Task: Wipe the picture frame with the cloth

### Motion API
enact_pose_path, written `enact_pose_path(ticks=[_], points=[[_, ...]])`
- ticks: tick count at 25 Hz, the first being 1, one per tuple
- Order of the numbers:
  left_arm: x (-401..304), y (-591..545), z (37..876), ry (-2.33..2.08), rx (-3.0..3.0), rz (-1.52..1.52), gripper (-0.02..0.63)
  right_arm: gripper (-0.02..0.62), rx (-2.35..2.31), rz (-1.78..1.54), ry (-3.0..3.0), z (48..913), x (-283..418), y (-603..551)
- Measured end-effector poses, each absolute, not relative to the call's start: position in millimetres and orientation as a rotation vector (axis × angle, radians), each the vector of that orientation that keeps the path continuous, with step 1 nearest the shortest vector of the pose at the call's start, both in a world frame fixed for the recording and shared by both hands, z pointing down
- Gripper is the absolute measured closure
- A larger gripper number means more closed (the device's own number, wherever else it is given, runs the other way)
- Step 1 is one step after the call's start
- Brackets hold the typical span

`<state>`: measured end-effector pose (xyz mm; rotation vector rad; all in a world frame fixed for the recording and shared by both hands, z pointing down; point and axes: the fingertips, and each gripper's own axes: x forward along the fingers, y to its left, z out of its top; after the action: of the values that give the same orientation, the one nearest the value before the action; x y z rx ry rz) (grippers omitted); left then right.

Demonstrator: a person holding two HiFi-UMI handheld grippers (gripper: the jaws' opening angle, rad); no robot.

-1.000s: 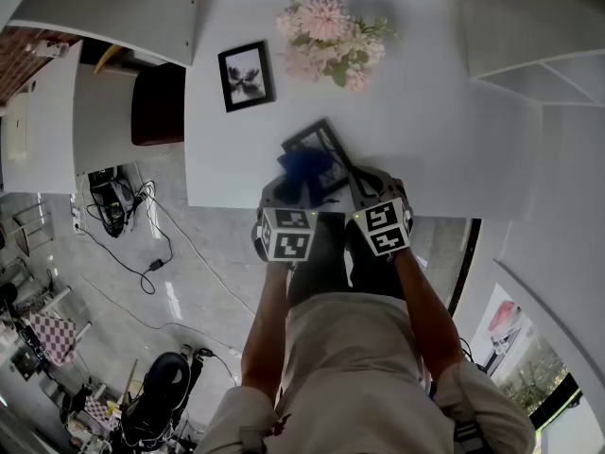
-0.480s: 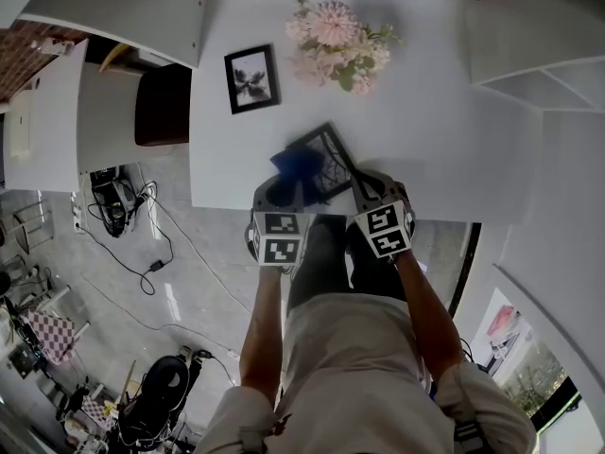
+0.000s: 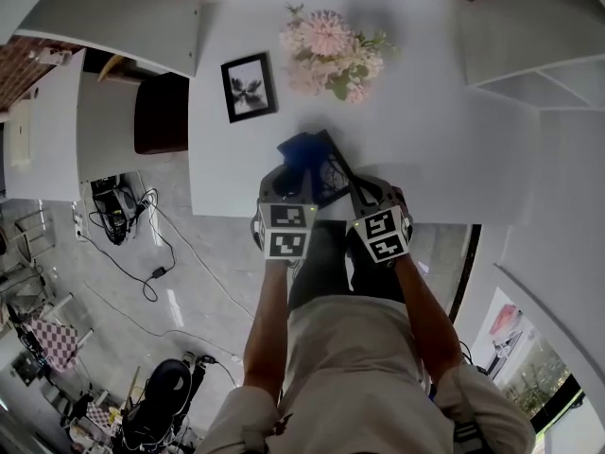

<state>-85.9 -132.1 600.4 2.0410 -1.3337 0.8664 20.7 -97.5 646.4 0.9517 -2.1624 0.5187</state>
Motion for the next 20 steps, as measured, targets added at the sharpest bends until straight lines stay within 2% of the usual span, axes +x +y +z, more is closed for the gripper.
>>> enact_pose_path(ticks=[13, 20], points=[[-44.0, -161.6, 621.3, -1.232, 2.083, 0.844, 0.535, 0.588, 0.981, 0.531, -2.144, 646.6, 20.7, -97.0], [-42.5, -159.1, 647.5, -1.187, 2.059, 0.941, 0.535, 0.589, 1.002, 0.534, -2.138, 647.4, 20.9, -97.4]])
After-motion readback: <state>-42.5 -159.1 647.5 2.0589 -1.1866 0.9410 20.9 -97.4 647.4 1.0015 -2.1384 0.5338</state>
